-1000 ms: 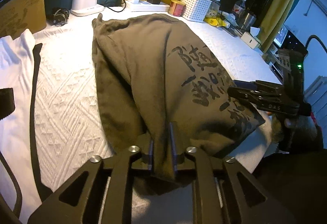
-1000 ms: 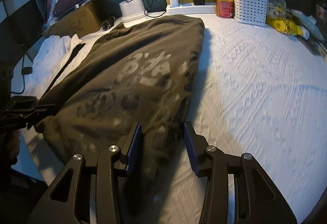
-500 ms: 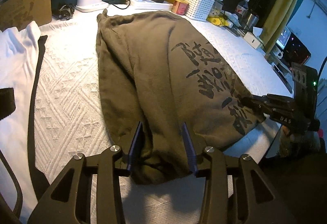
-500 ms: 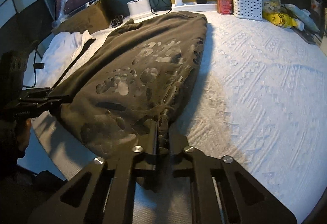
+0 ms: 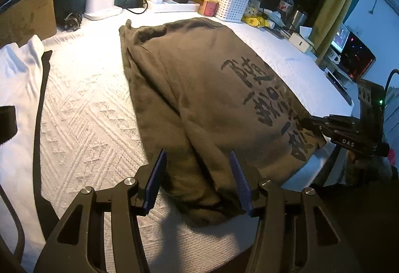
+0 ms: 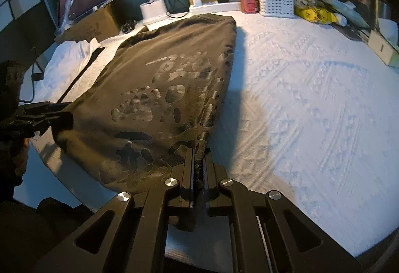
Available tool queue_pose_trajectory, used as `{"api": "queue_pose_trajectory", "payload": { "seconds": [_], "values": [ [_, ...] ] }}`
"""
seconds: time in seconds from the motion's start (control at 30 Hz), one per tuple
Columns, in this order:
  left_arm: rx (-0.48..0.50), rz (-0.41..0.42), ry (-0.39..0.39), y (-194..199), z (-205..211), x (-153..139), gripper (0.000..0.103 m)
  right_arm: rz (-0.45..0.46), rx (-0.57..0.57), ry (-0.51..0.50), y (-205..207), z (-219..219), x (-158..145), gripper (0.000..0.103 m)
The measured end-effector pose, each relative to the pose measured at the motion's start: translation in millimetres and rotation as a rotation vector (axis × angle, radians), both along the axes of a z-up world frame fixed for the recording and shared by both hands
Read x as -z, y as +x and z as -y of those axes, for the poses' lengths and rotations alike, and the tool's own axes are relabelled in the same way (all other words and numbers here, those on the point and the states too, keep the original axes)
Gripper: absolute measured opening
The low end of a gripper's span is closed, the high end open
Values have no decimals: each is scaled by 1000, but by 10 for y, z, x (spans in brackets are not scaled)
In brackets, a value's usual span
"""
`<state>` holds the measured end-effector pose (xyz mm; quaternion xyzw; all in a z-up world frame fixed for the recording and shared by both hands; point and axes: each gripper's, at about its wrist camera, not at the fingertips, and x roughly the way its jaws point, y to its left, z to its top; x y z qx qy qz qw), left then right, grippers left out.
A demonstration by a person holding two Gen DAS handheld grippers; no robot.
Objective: Fold small clothes
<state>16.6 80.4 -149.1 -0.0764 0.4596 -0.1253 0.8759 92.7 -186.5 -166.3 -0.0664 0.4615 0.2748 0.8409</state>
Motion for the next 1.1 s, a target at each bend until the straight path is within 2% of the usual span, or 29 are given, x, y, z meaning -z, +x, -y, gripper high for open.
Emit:
{"api": "queue_pose_trajectory", "payload": {
  "seconds": [0.07,0.2,0.43,0.57,0.73,0.83,0.87,0.9,0.93,1.0,1.07,1.1],
  "values": [
    [-8,-40,19,37,9,89,52,3,3,-3,-21,0,3,7],
    [-30,-28,29,-11,23,108,53,23,5,-26,-70,-19,7,7],
    [-11,-22,68,-80,71,101,53,11,-15,5,-50,36,14,7],
    [-5,13,104,-96,130,77,53,-10,-32,30,-19,77,19,7],
    [25,98,157,-74,268,-67,53,-12,-70,41,-12,84,22,11],
    [17,107,179,13,287,-85,53,-23,-62,52,3,92,23,11],
    [9,106,188,45,288,-80,58,-21,-62,50,-1,87,22,11],
    [-1,105,194,77,283,-75,66,-20,-63,47,-4,81,22,11],
    [-12,106,193,93,275,-76,70,-21,-63,44,-5,78,20,11],
    [-32,113,172,110,248,-100,72,-31,-68,43,-2,69,13,15],
    [-53,103,156,153,222,-106,74,-43,-87,41,-9,38,-1,29],
    [-60,96,153,172,207,-91,76,-43,-100,38,-18,18,-4,32]
  ]
}}
